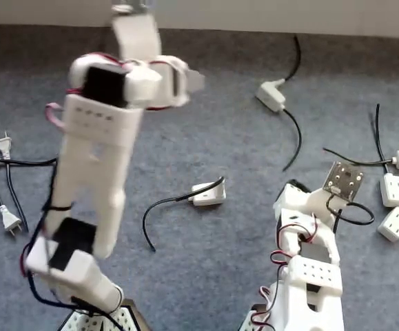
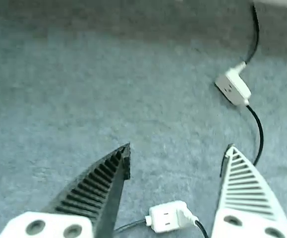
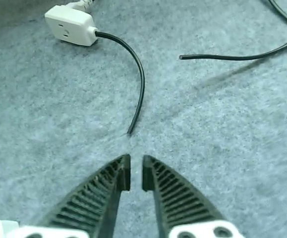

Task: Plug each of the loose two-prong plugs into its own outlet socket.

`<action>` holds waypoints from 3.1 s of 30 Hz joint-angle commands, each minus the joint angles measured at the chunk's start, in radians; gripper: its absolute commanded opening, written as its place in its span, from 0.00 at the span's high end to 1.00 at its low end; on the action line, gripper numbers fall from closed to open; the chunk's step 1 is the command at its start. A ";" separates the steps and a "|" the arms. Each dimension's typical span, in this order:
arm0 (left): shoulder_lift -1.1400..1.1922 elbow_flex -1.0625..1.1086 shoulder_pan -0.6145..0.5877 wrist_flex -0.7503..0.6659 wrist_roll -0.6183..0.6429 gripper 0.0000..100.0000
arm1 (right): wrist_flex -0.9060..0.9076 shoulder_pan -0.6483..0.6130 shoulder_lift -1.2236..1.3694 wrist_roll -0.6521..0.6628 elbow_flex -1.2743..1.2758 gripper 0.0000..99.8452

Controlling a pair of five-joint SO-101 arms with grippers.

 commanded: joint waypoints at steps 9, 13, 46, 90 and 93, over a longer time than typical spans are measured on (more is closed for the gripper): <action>-0.148 0.101 -0.351 0.147 0.000 0.70 | 0.576 -0.196 0.096 0.170 -0.464 0.82; -0.145 0.219 -0.369 0.147 0.002 0.70 | 0.774 -0.203 0.251 0.334 -0.757 0.82; -0.139 0.696 -0.231 -0.072 0.121 0.70 | 1.307 -0.661 1.210 1.335 -1.417 0.76; -0.147 0.849 -0.231 -0.224 0.123 0.71 | 1.075 -0.779 1.521 -0.247 -1.722 0.76; -0.147 0.851 -0.231 -0.224 0.123 0.71 | 1.035 -0.751 1.518 -0.207 -1.722 0.76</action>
